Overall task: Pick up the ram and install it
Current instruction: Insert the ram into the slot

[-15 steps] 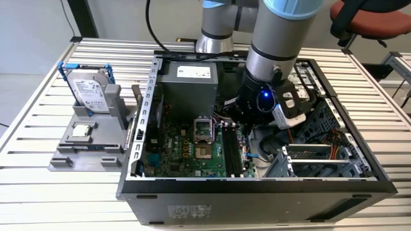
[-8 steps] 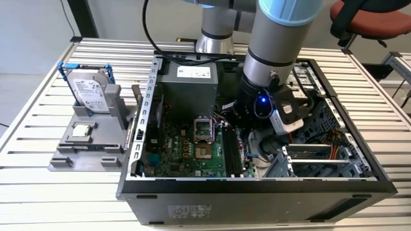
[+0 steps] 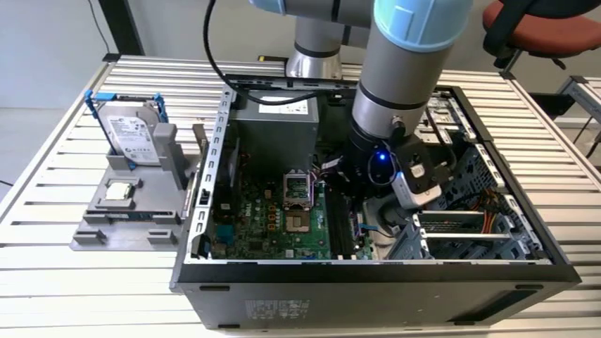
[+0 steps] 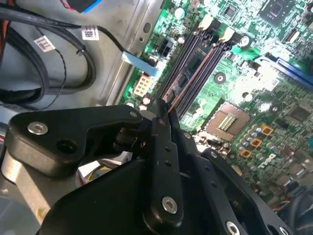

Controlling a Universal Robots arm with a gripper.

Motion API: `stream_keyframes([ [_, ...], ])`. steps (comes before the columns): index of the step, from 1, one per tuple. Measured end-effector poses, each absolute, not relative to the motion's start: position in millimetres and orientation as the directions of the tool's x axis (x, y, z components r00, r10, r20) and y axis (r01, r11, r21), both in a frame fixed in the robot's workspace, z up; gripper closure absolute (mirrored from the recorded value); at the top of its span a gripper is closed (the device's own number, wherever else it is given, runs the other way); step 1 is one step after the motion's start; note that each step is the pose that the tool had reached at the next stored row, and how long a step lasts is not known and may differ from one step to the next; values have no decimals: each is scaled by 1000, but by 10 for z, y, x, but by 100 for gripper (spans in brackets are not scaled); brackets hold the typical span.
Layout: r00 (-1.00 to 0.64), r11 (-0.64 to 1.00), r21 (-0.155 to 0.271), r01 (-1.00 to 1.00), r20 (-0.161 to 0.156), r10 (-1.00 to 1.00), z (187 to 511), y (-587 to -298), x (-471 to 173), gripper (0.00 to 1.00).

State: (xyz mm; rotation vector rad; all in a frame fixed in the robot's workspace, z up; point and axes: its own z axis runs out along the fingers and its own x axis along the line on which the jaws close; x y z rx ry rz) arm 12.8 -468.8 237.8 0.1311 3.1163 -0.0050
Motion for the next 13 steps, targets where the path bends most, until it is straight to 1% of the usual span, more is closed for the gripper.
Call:
stream_keyframes([
  [13, -998, 998, -3, 67, -22, 67, 2273, -4761, 73, 100],
])
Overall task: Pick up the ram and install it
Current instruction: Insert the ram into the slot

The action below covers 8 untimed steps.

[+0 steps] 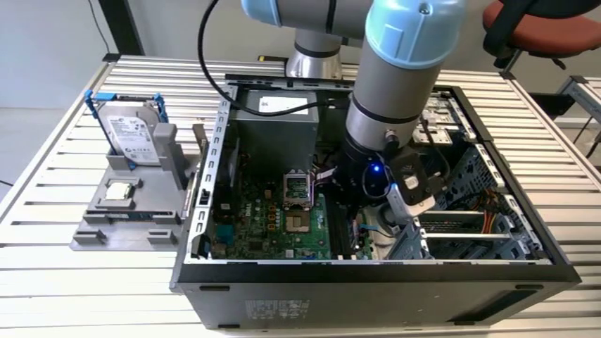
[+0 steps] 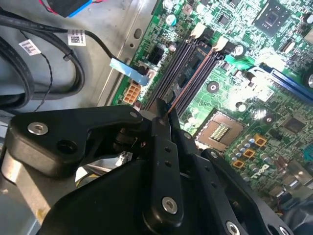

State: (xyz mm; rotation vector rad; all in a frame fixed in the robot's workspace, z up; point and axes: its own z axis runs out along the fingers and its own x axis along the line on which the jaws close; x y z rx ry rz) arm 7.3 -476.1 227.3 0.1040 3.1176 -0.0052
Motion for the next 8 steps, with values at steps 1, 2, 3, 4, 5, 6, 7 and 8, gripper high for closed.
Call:
stream_keyframes([
  [1, -998, 998, -2, 67, -22, 67, 2263, -4761, 73, 100],
  [2, -998, 998, -3, 66, -22, 66, 2248, -4761, 73, 100],
  [3, -998, 998, -2, 66, -22, 66, 2236, -4761, 73, 100],
  [4, -998, 998, -3, 66, -22, 65, 2229, -4761, 72, 100],
  [5, -998, 998, -3, 64, -22, 64, 2228, -4762, 72, 100],
  [6, -998, 998, -3, 62, -22, 61, 2228, -4762, 73, 100],
  [7, -998, 998, -3, 59, -22, 59, 2228, -4761, 73, 100],
  [8, -998, 998, -3, 58, -22, 57, 2228, -4761, 73, 100],
])
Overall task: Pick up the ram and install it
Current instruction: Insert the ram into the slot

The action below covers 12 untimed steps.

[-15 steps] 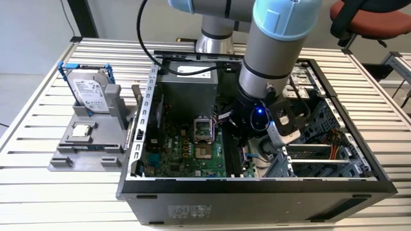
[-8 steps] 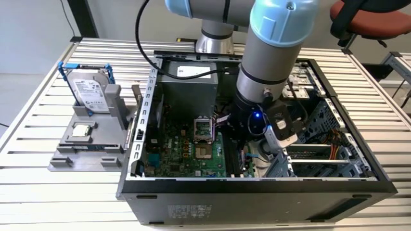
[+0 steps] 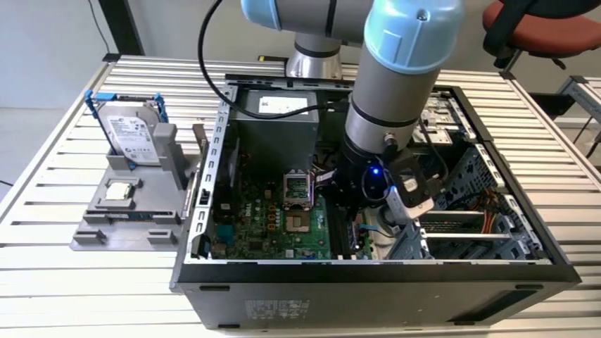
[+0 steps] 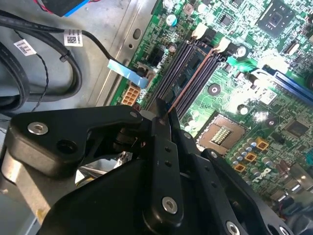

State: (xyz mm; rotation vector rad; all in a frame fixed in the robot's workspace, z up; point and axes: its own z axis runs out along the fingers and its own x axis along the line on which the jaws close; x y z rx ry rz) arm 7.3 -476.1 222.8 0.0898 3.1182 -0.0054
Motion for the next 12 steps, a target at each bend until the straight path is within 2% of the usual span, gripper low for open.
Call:
stream_keyframes([
  [12, -998, 999, -3, 50, -22, 50, 2221, -4761, 87, 100],
])
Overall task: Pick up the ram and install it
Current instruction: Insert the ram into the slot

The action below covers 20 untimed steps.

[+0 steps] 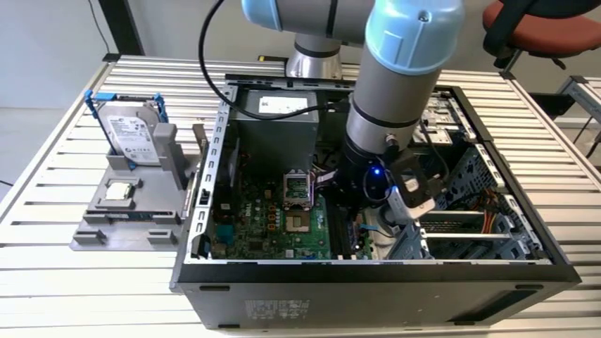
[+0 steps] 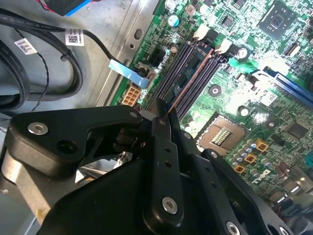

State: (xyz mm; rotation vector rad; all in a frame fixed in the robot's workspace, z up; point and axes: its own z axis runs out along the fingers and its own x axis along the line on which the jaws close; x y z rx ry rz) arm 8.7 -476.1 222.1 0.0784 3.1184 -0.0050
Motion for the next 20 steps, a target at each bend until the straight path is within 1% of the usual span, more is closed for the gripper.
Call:
stream_keyframes([
  [20, -999, 999, -2, 41, -22, 41, 2154, -4743, 127, 100],
])
